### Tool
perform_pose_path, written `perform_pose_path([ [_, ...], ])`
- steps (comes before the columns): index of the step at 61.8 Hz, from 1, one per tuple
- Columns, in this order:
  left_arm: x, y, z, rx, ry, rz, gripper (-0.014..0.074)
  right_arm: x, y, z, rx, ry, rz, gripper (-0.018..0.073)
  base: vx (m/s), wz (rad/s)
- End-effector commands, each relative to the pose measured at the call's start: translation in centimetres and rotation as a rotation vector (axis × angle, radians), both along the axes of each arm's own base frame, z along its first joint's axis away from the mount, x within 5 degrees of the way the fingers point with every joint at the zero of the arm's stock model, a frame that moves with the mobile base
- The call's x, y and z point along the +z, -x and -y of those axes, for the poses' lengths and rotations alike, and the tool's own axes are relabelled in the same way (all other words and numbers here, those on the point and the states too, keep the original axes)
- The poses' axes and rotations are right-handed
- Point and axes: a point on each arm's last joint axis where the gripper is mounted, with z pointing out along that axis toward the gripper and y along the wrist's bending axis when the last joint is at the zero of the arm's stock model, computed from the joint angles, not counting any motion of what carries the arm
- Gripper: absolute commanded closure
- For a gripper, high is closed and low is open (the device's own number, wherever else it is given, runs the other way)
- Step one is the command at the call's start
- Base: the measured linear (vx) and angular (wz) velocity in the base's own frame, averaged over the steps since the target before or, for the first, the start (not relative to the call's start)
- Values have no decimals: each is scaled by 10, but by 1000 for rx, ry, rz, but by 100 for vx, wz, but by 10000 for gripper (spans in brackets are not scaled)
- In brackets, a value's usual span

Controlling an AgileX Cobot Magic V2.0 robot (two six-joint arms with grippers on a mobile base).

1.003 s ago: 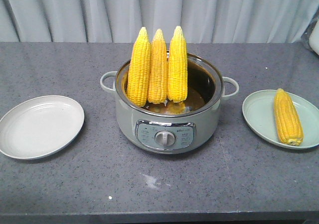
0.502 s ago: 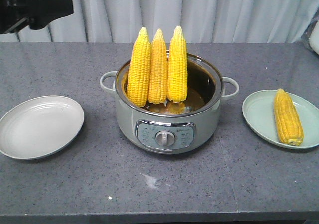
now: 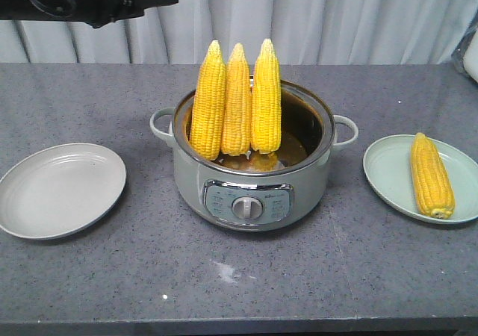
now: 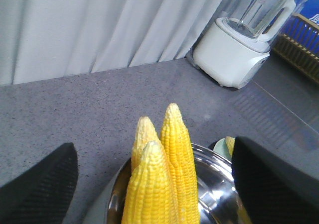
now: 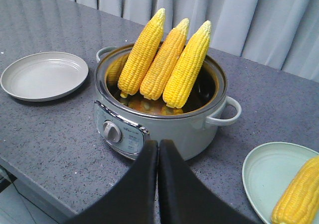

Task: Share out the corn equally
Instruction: 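Move the left gripper over the pot and grasp a corn cob, then carry the corn cob with the left gripper onto the cream plate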

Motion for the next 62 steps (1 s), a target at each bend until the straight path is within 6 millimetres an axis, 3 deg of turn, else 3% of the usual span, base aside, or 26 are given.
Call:
perform_pose_path([
  [1,30,9,20,-35,68,90,-6,10,-3,1,-22,-22,67,564,0,0],
  [13,21,-8,29,-1,56,108,1,10,-2,1,-19,-17,67,564,0,0],
  [39,-16,-19,60,-64,6,41,4,10,-2,1,-13,-16,61,564,0,0],
  [62,-34,-25,66,-89,-42,11,4,9,-2,0,-6,-13,54,564,0,0],
])
